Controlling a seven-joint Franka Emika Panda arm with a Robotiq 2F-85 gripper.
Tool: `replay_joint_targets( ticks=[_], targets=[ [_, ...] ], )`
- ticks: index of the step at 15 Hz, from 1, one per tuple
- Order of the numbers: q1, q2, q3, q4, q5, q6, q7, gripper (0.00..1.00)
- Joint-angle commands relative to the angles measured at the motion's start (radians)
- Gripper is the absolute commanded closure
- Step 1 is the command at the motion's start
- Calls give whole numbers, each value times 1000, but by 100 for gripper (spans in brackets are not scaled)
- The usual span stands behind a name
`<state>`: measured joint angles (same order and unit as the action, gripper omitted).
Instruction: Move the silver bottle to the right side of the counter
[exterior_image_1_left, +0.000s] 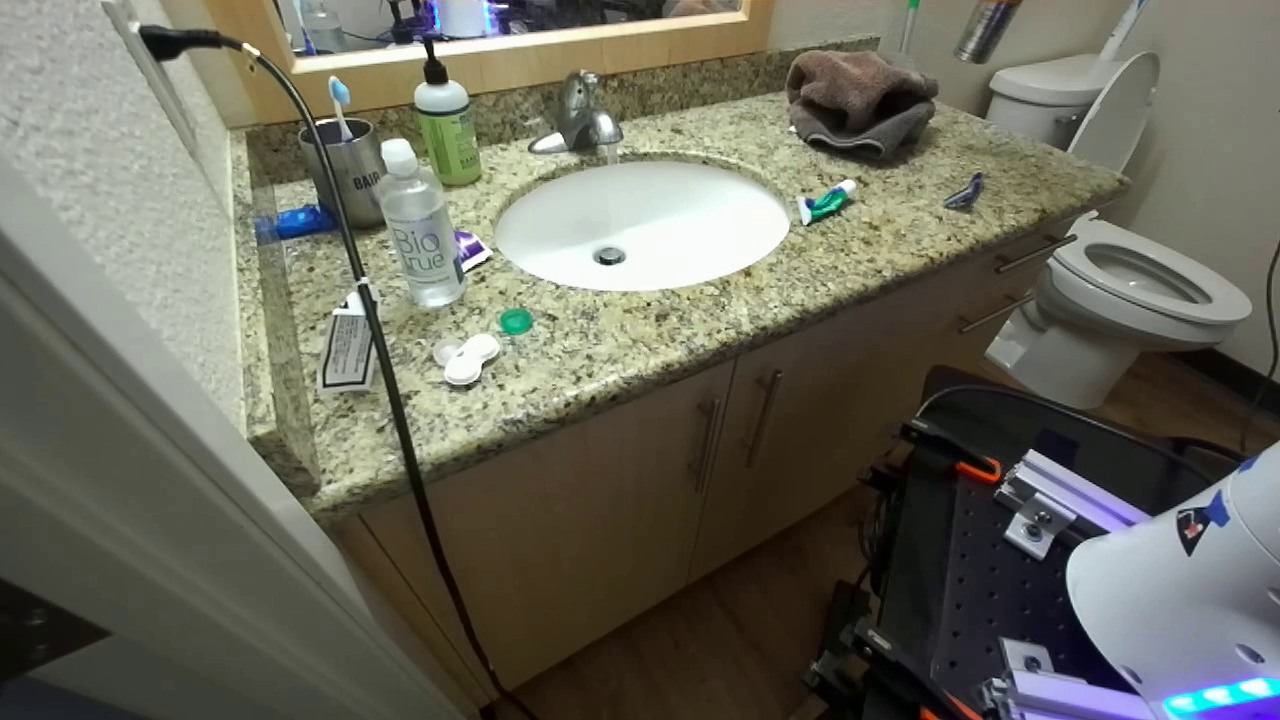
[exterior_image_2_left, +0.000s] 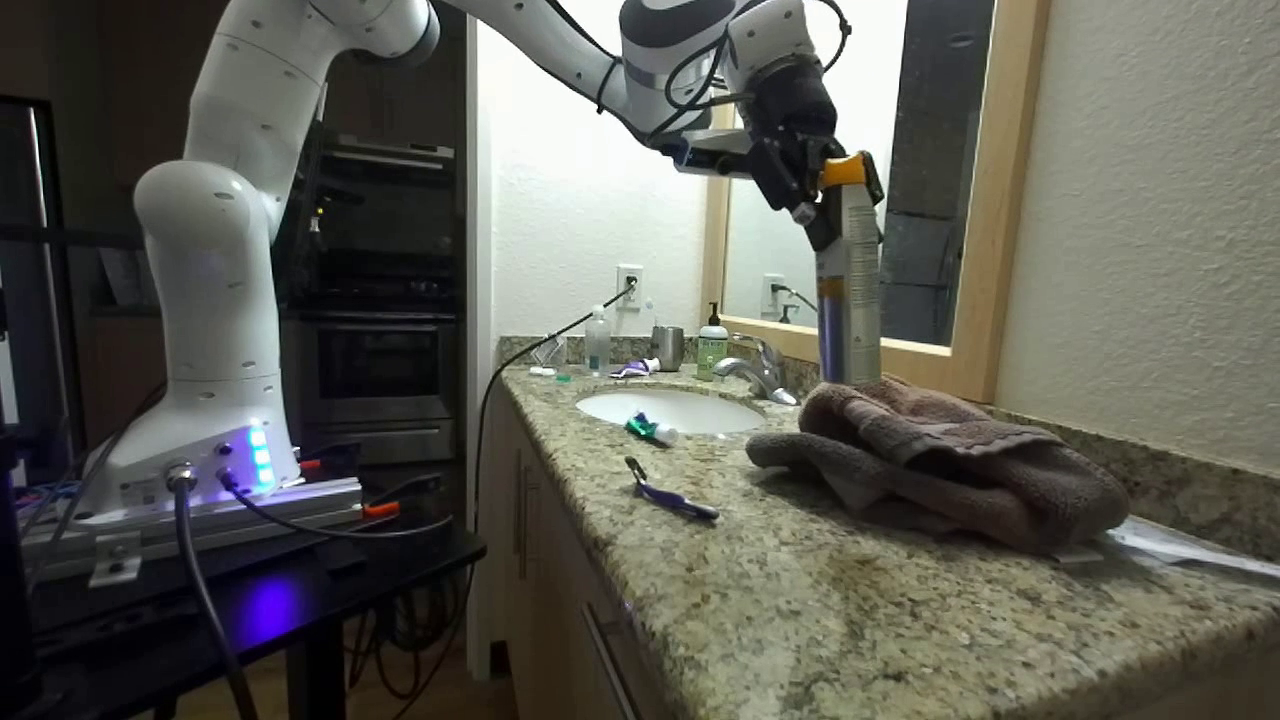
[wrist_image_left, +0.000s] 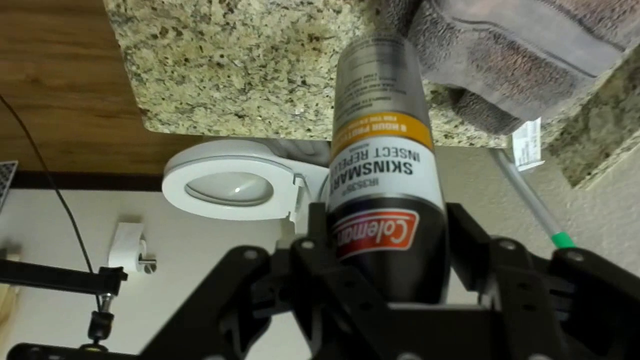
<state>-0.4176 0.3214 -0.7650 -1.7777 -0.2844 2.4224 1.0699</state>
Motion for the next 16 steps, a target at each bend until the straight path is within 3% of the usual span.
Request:
replay_joint_targets(
  ticks=[1,8,16],
  targets=[
    [-54,38,-1,42,122,-35,17,66],
    [-150,268,-8,203,203,-189,107,66],
    [-293,499,16,509,203,-432,203,66]
  ],
)
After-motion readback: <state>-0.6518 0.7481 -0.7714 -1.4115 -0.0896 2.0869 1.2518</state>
